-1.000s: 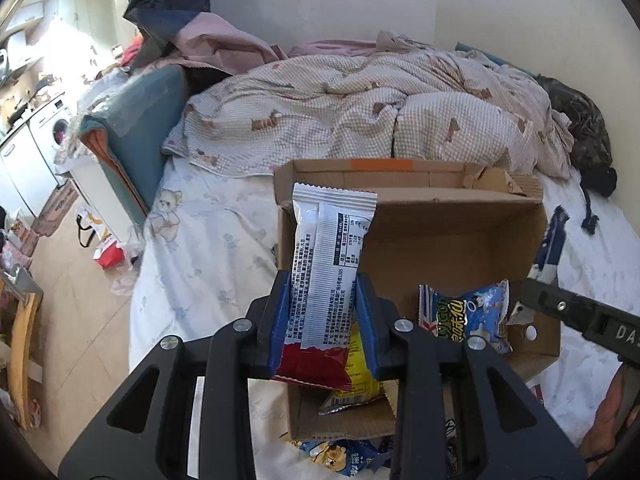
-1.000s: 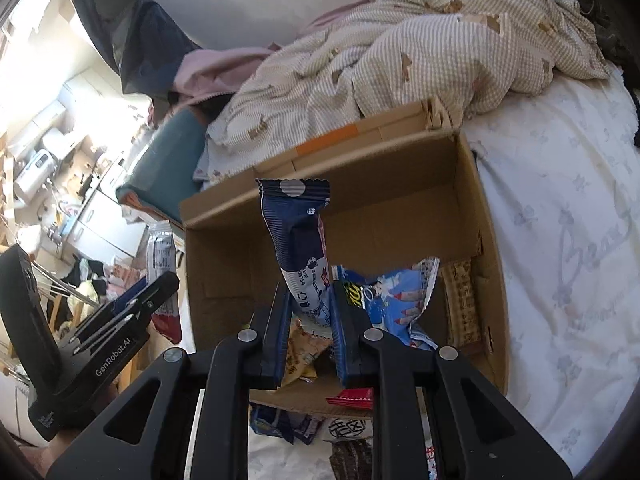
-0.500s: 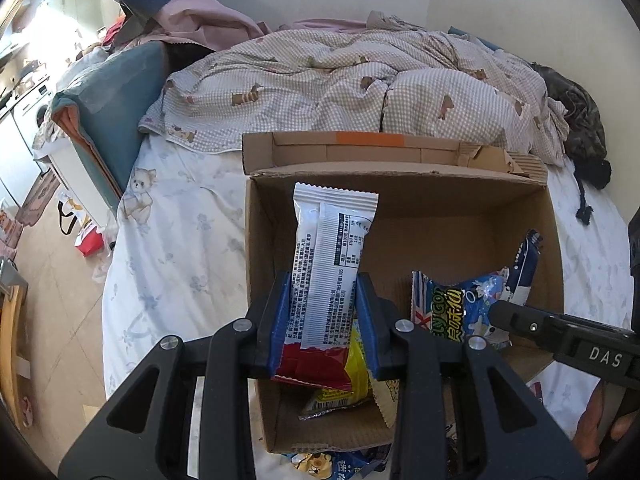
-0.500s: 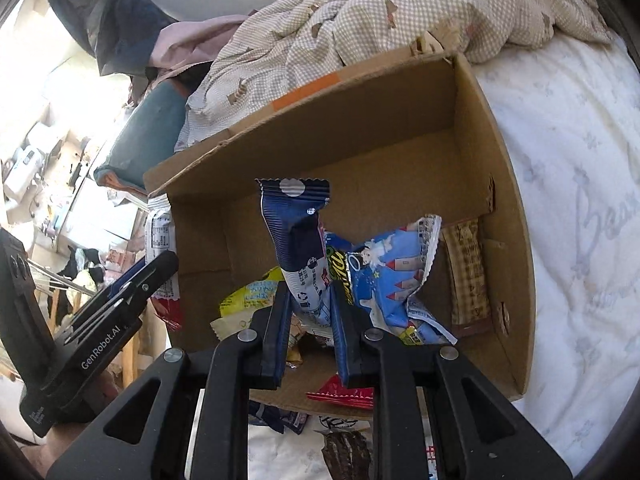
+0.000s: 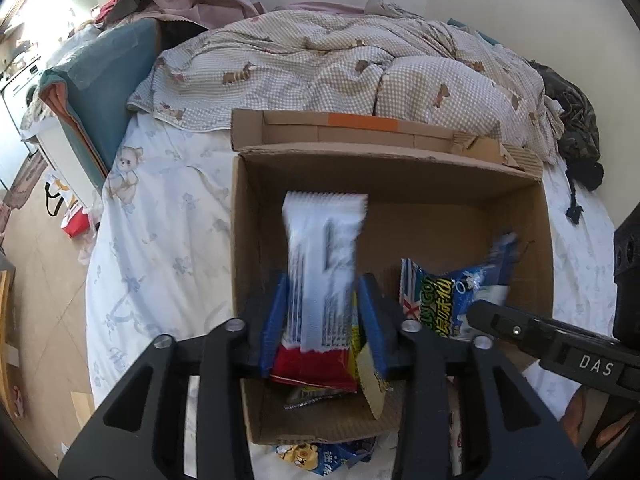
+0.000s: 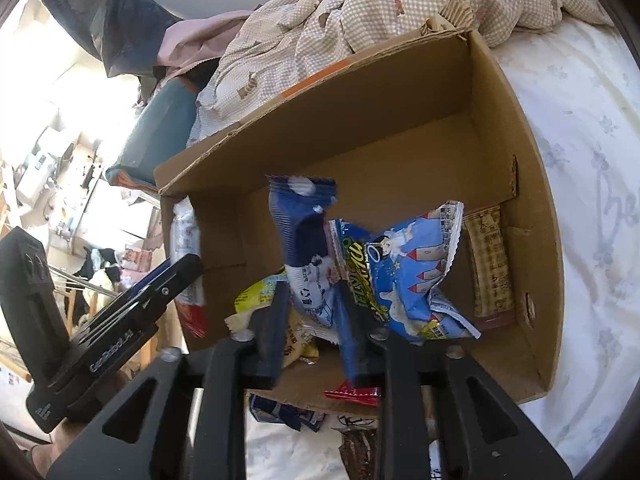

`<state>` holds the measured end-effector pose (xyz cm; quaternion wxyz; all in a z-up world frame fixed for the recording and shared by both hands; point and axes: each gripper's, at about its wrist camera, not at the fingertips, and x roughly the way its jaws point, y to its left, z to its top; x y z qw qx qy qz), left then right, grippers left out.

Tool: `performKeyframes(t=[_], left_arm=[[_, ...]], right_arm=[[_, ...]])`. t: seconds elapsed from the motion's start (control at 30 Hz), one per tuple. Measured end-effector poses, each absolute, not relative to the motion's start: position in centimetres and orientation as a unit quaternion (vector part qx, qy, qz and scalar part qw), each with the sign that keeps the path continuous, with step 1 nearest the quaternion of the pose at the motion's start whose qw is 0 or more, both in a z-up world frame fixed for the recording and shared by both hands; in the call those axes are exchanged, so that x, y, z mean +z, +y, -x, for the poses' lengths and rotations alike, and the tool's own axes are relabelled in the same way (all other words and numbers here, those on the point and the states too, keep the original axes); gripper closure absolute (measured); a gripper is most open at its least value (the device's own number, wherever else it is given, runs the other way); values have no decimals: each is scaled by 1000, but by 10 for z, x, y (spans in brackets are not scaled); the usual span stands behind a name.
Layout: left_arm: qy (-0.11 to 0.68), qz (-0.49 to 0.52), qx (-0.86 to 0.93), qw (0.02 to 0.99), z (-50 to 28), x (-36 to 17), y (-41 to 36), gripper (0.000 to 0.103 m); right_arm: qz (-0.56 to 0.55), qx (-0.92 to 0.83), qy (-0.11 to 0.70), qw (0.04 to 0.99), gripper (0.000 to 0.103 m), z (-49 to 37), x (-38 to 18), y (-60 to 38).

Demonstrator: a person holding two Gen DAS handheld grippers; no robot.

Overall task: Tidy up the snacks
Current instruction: 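Lower the white-red bar into the box with the left tool while the right tool lowers the blue packet in, then open both tools and withdraw from the box over the pile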

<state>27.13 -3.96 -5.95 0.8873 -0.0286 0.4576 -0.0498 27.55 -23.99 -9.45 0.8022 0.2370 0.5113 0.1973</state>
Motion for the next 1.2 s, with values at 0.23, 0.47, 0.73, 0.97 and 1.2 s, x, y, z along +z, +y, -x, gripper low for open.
performKeyframes(t=[0.23,0.47,0.73,0.97,1.2], left_arm=[[438,15,-48,898,-266,-52,-45,21],[445,18,-46,894,-266,-53,-43,18],[436,30,-45,898,-254,-45,-36,18],[416,19,-52,908,-225,-26,-26,18],[410,61,-37,909,-190,-12,-5,11]], right_arm=[[-228,187,500,814,31,-273,-91,-241],[-241,179,498,814,31,-274,-92,-248],[-248,175,477,825,31,-266,-78,-251],[-246,167,463,835,31,-240,-61,-258],[-244,161,457,840,29,-203,-50,-270]])
